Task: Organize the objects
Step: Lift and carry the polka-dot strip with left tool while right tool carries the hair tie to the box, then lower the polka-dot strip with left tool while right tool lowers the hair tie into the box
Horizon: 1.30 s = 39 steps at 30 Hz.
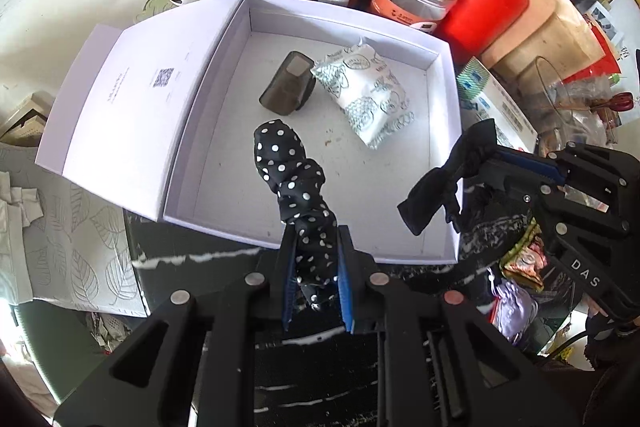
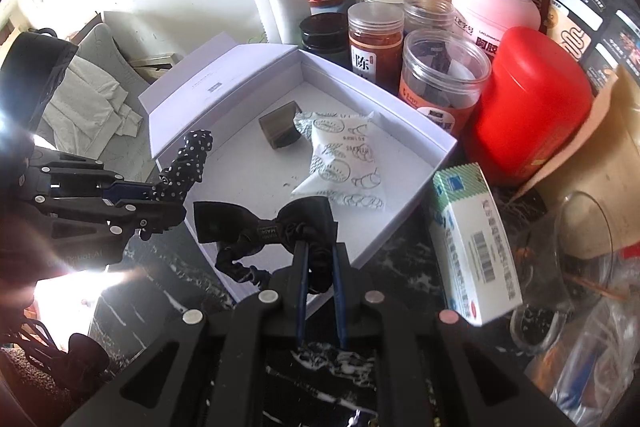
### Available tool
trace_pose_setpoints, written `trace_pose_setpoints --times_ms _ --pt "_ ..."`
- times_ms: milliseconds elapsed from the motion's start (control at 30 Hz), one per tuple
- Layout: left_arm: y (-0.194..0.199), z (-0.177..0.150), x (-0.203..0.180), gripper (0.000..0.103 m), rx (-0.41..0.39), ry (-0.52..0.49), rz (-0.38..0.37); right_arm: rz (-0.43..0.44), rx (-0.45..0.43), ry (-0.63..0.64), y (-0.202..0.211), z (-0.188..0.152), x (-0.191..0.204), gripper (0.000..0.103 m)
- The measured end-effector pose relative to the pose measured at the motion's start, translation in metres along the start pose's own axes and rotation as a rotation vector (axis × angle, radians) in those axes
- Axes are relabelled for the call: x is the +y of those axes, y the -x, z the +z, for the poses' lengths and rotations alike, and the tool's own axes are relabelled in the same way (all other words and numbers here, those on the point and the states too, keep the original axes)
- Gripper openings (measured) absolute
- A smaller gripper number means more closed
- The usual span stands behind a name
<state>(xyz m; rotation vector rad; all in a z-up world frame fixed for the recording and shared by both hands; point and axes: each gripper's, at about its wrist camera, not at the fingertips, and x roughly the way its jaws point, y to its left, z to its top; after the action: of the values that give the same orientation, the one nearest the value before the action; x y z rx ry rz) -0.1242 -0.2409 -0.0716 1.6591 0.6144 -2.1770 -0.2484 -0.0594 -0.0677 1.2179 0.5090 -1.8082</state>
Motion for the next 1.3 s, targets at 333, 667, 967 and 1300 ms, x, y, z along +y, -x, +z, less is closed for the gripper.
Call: trace_pose_setpoints --times_ms 333,667,967,1300 --pt "-0.031 0.052 0.014 0.017 0.0 -0.017 0.004 -0.013 -0.031 -0.007 -0.025 0.043 -0.021 0.01" --pt "-0.051 0.095 0.019 0.017 -0.029 -0.059 0.017 -0.014 -0.045 -0.039 -0.049 0.067 -0.037 0.01" --pt "-0.069 0.125 0.022 0.017 -0.039 -0.11 0.013 -0.011 -0.067 -0.084 -0.064 0.086 -0.047 0.01" --pt "-0.079 0.147 0.022 0.017 -0.055 -0.155 0.012 -0.015 -0.063 -0.082 -0.079 0.097 -0.047 0.011"
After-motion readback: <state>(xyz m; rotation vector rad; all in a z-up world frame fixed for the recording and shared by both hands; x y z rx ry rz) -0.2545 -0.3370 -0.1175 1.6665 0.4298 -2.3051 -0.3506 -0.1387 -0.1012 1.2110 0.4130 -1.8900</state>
